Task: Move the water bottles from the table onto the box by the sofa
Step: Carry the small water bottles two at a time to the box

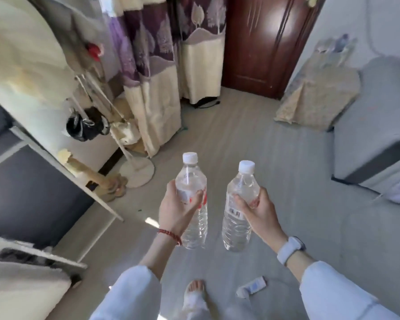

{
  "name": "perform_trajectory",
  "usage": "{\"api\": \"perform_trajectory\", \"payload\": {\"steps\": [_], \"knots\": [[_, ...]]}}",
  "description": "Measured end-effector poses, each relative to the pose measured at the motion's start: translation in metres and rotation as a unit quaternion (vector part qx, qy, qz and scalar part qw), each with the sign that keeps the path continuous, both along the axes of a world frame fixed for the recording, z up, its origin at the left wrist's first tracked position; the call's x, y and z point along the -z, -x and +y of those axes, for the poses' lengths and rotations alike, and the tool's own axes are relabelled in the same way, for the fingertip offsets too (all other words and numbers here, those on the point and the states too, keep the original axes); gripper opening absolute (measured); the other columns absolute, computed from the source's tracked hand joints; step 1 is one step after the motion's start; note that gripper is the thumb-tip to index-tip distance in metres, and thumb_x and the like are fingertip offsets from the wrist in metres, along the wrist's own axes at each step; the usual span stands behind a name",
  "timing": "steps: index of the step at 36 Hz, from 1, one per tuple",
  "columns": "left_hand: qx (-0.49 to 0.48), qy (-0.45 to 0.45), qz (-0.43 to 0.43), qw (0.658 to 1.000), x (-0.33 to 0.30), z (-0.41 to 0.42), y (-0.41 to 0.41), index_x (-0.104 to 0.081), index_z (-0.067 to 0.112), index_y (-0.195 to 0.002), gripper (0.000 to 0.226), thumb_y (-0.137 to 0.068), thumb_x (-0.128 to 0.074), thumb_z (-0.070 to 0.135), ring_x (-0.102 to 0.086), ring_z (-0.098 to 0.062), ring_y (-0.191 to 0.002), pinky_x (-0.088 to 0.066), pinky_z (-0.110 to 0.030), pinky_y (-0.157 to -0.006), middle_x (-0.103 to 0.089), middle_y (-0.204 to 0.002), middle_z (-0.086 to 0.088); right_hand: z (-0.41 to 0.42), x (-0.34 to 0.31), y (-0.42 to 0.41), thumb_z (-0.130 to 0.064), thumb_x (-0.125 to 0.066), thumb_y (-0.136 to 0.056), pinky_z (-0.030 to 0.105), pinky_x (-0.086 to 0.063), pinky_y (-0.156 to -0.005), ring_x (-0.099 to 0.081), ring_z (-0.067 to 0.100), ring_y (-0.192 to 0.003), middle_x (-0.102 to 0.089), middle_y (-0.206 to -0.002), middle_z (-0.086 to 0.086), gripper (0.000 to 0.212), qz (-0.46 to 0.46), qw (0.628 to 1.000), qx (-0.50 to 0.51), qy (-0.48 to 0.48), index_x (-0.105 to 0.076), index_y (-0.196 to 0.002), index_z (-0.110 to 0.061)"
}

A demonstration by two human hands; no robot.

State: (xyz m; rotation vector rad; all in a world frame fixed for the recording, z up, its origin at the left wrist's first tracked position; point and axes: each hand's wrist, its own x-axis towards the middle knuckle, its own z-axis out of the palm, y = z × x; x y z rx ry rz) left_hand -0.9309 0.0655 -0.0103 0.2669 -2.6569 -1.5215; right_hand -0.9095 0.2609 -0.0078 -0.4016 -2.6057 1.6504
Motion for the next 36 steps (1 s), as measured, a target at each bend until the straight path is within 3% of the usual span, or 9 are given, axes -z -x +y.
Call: {"api": "perform_trajectory", "payload": {"steps": [3,9,14,20,25,32,36], "knots": [[0.056,0.013,0.003,0.998,-0.003,0.035,0.061,-0.041,0.019,-0.093,0.044,-0.070,-0.062,0.050,-0.058,-0.021,-0.078,-0.041,-0.031,-0.064,-0.059,-0.088,-0.001,0.035,-0.002,0.034,-0.035,-0.069,-0.077,0.011,-0.043,-0.060,-0.056,0.004,-0.070,-0.058,-0.079,-0.010,0.035,-0.006,0.999,0.052,0.015,-0.049,-0.100,-0.016],[0.134,0.010,-0.002,0.991,-0.001,0.119,0.173,-0.043,0.016,-0.099,0.067,-0.056,-0.050,0.068,-0.060,-0.022,-0.078,-0.051,-0.040,-0.069,-0.061,-0.088,-0.001,0.115,0.003,0.110,-0.039,-0.067,-0.077,0.020,-0.045,-0.066,-0.059,0.010,-0.078,-0.061,-0.085,-0.006,0.037,-0.015,0.991,0.130,0.017,-0.048,-0.102,-0.021],[0.204,0.018,0.006,0.979,0.006,0.210,0.281,-0.036,0.022,-0.100,0.066,-0.055,-0.050,0.068,-0.057,-0.016,-0.069,-0.046,-0.032,-0.060,-0.056,-0.076,0.006,0.203,0.014,0.203,-0.042,-0.067,-0.077,0.020,-0.044,-0.067,-0.058,0.010,-0.076,-0.059,-0.082,-0.007,0.039,-0.010,0.983,0.182,0.025,-0.048,-0.103,-0.020],[0.212,0.014,0.007,0.977,-0.001,0.329,0.407,-0.040,0.016,-0.110,0.062,-0.065,-0.062,0.053,-0.055,-0.018,-0.071,-0.043,-0.030,-0.063,-0.055,-0.080,0.004,0.316,0.003,0.324,-0.038,-0.068,-0.078,0.017,-0.040,-0.063,-0.053,0.002,-0.070,-0.053,-0.076,-0.013,0.041,-0.010,0.977,0.210,0.019,-0.048,-0.106,-0.015],[0.221,0.014,0.004,0.975,-0.010,0.402,0.494,-0.039,0.015,-0.111,0.055,-0.074,-0.070,0.042,-0.051,-0.008,-0.064,-0.040,-0.026,-0.057,-0.050,-0.071,0.007,0.391,-0.011,0.414,-0.040,-0.066,-0.078,0.013,-0.038,-0.060,-0.053,0.002,-0.073,-0.054,-0.080,-0.012,0.041,-0.014,0.979,0.203,-0.004,-0.046,-0.106,-0.017],[0.243,0.022,0.016,0.970,-0.011,0.488,0.628,-0.040,0.021,-0.105,0.048,-0.074,-0.071,0.041,-0.058,-0.016,-0.071,-0.050,-0.033,-0.064,-0.059,-0.080,0.003,0.477,-0.008,0.540,-0.039,-0.067,-0.078,0.024,-0.044,-0.071,-0.059,0.012,-0.084,-0.059,-0.090,-0.009,0.043,-0.011,0.977,0.212,0.001,-0.047,-0.108,-0.017],[0.254,0.014,0.029,0.967,-0.008,0.541,0.716,-0.041,0.017,-0.112,0.053,-0.074,-0.071,0.039,-0.059,-0.013,-0.077,-0.050,-0.030,-0.068,-0.056,-0.085,0.010,0.525,-0.001,0.622,-0.037,-0.068,-0.078,0.010,-0.043,-0.062,-0.059,0.007,-0.079,-0.058,-0.085,-0.012,0.040,-0.008,0.976,0.218,-0.001,-0.047,-0.106,-0.017]]}}
